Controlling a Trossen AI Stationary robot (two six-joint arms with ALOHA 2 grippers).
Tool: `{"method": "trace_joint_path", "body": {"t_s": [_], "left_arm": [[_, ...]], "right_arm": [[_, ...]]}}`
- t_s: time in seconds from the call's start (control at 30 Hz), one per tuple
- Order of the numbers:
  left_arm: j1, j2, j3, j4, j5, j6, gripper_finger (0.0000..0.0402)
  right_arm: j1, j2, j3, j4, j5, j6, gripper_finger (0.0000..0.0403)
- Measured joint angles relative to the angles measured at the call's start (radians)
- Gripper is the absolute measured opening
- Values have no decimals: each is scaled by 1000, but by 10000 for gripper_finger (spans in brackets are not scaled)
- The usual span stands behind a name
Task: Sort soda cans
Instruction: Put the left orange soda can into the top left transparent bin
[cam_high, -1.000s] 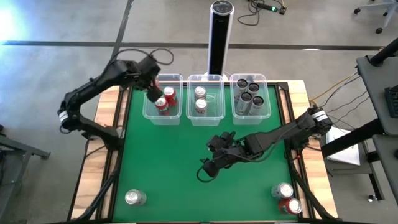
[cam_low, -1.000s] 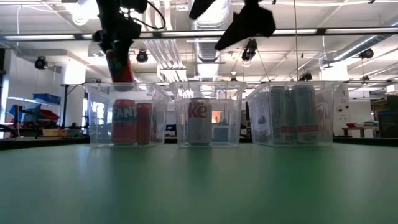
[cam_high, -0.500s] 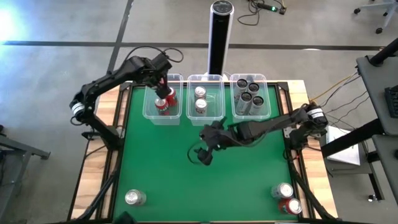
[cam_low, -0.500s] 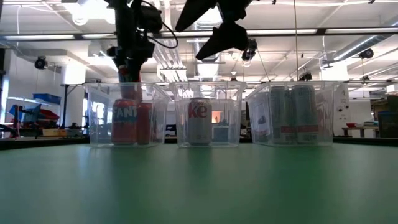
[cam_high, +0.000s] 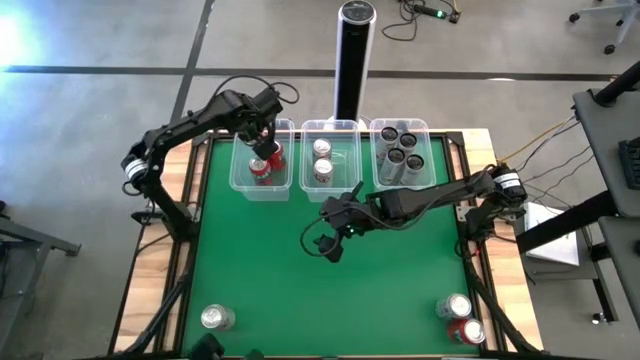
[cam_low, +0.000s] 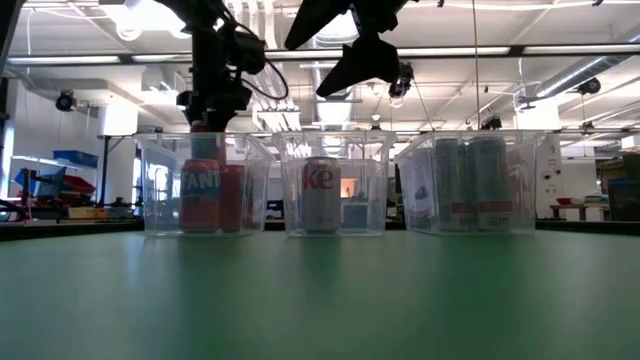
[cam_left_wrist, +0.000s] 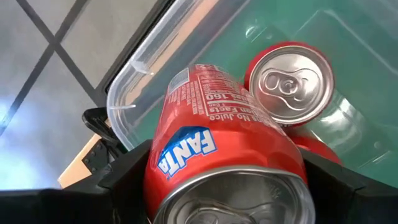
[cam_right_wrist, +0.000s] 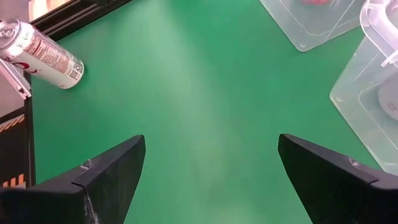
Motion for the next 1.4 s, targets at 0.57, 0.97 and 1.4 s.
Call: {"method": "trace_joint_path", "body": {"t_s": [0.57, 0.97, 1.4], "left_arm": [[84, 119, 7, -3, 98, 116, 287], [96, 165, 7, -1, 144, 159, 287], [99, 167, 7, 19, 145, 149, 297]], "right_arm": [[2, 0, 0, -2, -29, 83, 364], [35, -1, 0, 1, -52, 150, 364], [111, -2, 0, 25, 74, 204, 364]]}}
